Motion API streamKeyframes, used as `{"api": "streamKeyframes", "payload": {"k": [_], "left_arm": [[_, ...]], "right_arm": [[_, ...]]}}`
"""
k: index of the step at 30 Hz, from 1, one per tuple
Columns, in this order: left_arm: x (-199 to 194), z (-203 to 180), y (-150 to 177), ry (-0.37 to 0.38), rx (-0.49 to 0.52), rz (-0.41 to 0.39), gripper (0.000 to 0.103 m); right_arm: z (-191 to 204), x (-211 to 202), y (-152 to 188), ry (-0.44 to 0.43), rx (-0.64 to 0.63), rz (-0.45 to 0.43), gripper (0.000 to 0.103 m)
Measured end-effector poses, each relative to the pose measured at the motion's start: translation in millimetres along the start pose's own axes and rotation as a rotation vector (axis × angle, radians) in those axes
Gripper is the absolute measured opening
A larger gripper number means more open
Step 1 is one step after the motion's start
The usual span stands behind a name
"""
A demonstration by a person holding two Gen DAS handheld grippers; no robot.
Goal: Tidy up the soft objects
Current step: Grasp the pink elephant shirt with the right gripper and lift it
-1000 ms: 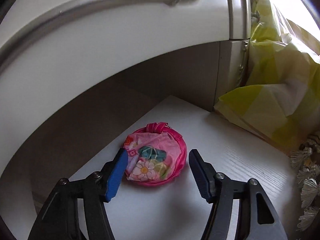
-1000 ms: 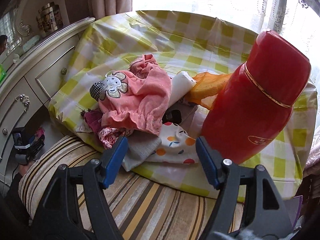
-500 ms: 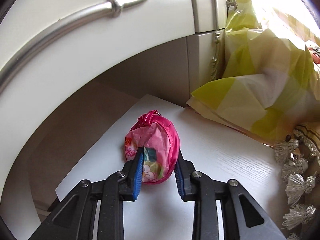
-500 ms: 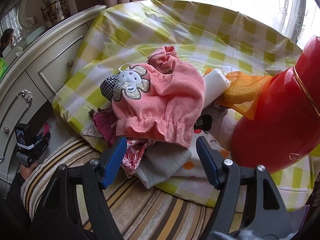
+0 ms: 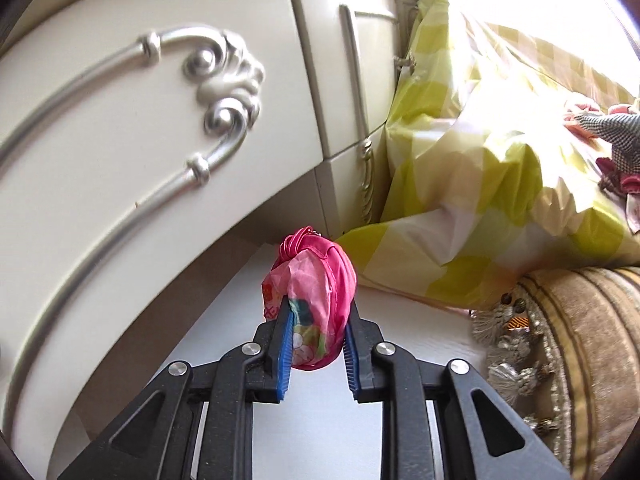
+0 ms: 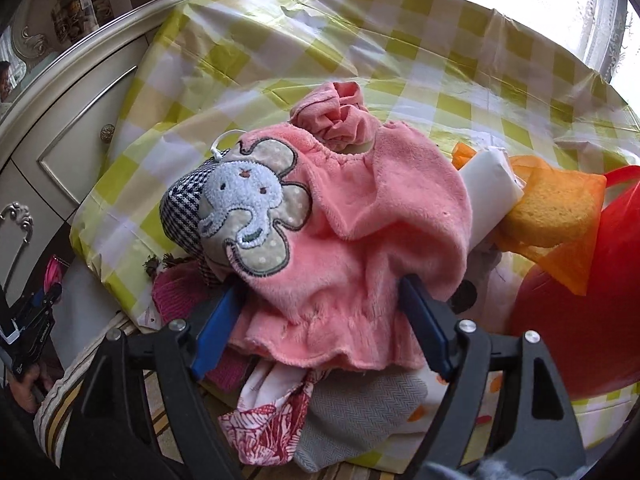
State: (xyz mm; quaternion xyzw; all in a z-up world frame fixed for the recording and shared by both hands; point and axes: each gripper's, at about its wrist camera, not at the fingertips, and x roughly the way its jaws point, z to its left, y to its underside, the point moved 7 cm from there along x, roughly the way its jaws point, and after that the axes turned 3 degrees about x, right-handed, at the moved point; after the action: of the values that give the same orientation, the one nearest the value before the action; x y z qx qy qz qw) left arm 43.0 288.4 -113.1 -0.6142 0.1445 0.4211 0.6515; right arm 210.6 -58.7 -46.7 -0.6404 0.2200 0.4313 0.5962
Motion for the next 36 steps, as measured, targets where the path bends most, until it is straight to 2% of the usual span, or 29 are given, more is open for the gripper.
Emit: {"api": "streamKeyframes", "payload": {"k": [1,2,4,7,11,18,22,26,36], "left_arm": [[-7,-2,-7,0.006,0.002,-0.018,0.023],[-14,-4,-13,0.014,0.004,-0.036,0.023],[-29,-10,-27,0.033,0.008,-0.072,0.023],[-51,-18,-51,0.073,0.015,-0.127,0.023],[-81,-40,-77,0.127,0.052,-0.192,0.023],[-99,-96,-104,0.240,0.092,-0.255,0.023],[-113,-127,-105,0.288,0.122,-0.273,0.023],[-125,-154,-109,0.369,0.119,-0.279,0.023],[-175,-234,-95,0.521,0.215,-0.291,0.023]], "right_arm": [[-1,0,0,0.002,0.001,-0.001,0.077],[-3,0,1,0.011,0.004,-0.006,0.068],[-6,0,3,0.024,0.009,-0.001,0.029],[-13,-6,3,-0.017,0.053,-0.006,0.020],[-21,-25,5,-0.052,0.103,-0.064,0.017],[-36,-64,15,-0.053,0.148,-0.145,0.015],[-46,-82,27,-0.062,0.182,-0.174,0.015],[-59,-103,39,-0.061,0.205,-0.201,0.015],[-92,-143,84,-0.011,0.269,-0.221,0.015]]}}
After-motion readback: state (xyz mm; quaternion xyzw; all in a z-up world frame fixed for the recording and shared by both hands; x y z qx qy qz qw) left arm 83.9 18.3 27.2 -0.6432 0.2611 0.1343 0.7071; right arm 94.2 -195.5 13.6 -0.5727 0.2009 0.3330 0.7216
